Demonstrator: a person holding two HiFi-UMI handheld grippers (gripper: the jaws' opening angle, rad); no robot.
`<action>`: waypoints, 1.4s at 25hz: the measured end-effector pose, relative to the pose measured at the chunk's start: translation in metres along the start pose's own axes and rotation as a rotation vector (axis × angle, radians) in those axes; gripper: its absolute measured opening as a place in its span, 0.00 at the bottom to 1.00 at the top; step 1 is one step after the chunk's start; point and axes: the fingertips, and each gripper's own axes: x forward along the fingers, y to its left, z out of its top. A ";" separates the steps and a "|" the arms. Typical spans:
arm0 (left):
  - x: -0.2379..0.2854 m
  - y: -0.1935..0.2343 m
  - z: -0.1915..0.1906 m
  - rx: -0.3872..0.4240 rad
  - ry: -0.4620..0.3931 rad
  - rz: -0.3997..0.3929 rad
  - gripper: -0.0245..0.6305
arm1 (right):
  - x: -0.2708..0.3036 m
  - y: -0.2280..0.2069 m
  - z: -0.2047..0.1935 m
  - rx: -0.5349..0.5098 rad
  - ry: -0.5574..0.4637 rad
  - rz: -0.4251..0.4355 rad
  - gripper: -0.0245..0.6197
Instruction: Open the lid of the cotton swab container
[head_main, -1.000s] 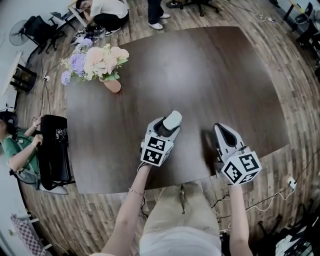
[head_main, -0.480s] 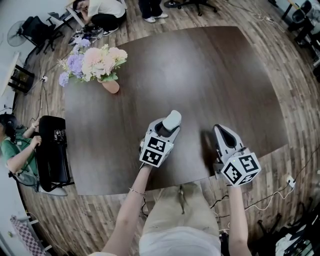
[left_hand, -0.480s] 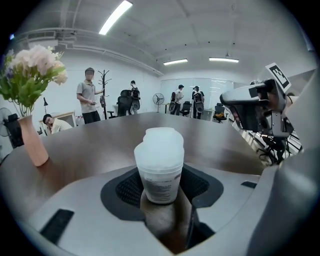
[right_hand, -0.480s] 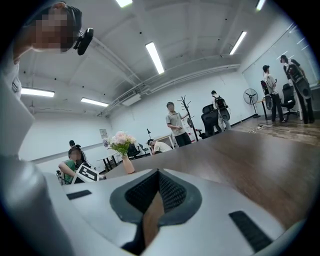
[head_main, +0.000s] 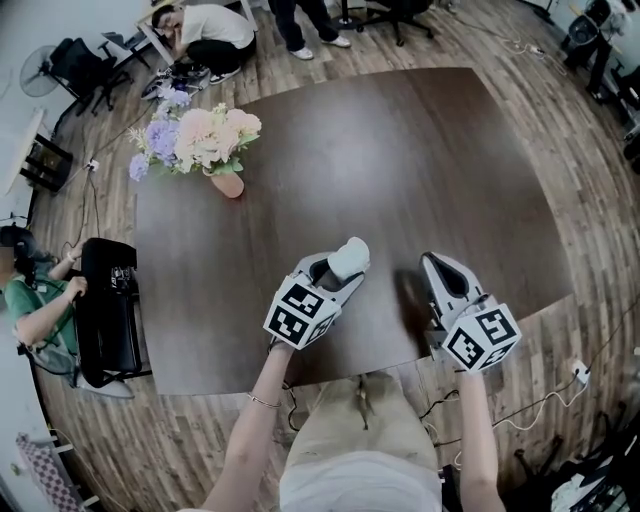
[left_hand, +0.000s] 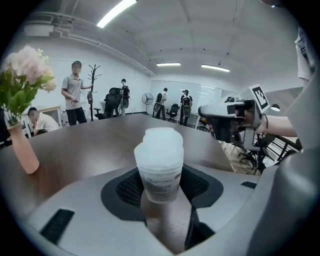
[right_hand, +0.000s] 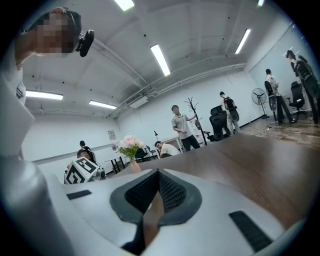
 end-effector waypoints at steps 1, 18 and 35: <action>-0.005 -0.005 0.004 0.004 -0.001 -0.016 0.38 | 0.001 0.005 0.004 -0.005 -0.005 0.033 0.07; -0.080 -0.082 0.054 0.093 -0.033 -0.160 0.38 | -0.018 0.099 0.063 -0.076 0.057 0.588 0.07; -0.123 -0.118 0.083 0.211 -0.054 -0.258 0.38 | -0.031 0.181 0.065 -0.251 0.220 0.895 0.45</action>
